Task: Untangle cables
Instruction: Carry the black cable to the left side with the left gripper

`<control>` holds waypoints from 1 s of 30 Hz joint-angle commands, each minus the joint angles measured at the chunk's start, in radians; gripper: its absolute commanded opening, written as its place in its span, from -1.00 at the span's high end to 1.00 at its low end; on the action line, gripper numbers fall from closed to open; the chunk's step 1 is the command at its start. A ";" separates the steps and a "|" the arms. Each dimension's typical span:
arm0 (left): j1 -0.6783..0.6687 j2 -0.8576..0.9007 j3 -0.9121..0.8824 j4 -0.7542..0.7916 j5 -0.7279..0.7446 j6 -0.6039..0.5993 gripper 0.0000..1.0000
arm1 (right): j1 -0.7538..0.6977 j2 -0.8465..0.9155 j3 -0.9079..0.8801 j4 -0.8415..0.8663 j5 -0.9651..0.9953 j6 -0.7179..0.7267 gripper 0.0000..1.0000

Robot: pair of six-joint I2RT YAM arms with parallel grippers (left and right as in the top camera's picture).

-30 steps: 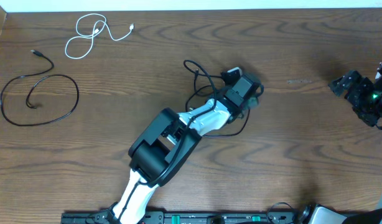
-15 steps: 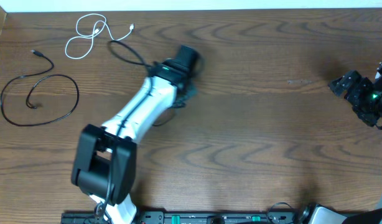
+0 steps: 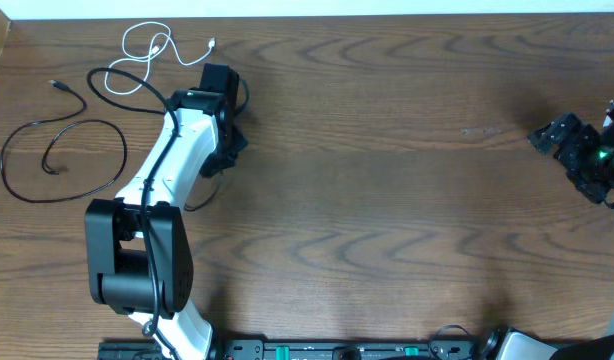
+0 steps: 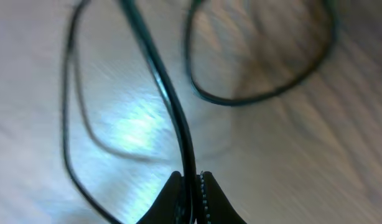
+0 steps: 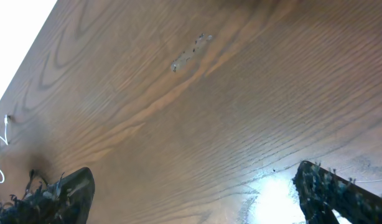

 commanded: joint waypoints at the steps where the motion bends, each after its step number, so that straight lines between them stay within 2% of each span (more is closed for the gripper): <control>1: 0.047 -0.001 0.000 -0.055 -0.113 -0.047 0.85 | 0.003 0.000 0.016 0.000 -0.008 0.010 -0.99; 4: 0.098 -0.001 0.000 -0.122 -0.108 -0.117 0.85 | 0.003 0.000 0.016 0.000 -0.008 0.010 -0.99; 10: 0.164 -0.002 0.000 -0.250 -0.081 -0.127 0.85 | 0.003 0.000 0.016 0.000 -0.008 0.010 -0.99; 13: 0.206 -0.002 0.000 -0.359 -0.083 -0.297 0.85 | 0.003 0.000 0.016 0.000 -0.008 0.010 -0.99; 15: 0.250 -0.002 0.000 -0.370 -0.083 -0.358 0.85 | 0.003 0.000 0.016 0.000 -0.008 0.010 -0.98; 19: 0.394 -0.001 0.000 -0.370 -0.082 -0.392 0.85 | 0.003 0.000 0.016 0.000 -0.008 0.010 -0.99; 25: 0.717 -0.001 0.000 -0.365 -0.083 -0.391 0.85 | 0.003 0.000 0.016 0.000 -0.008 0.010 -0.99; 30: 0.909 -0.001 0.000 -0.291 -0.106 -0.391 0.85 | 0.003 0.000 0.016 0.000 -0.008 0.010 -0.98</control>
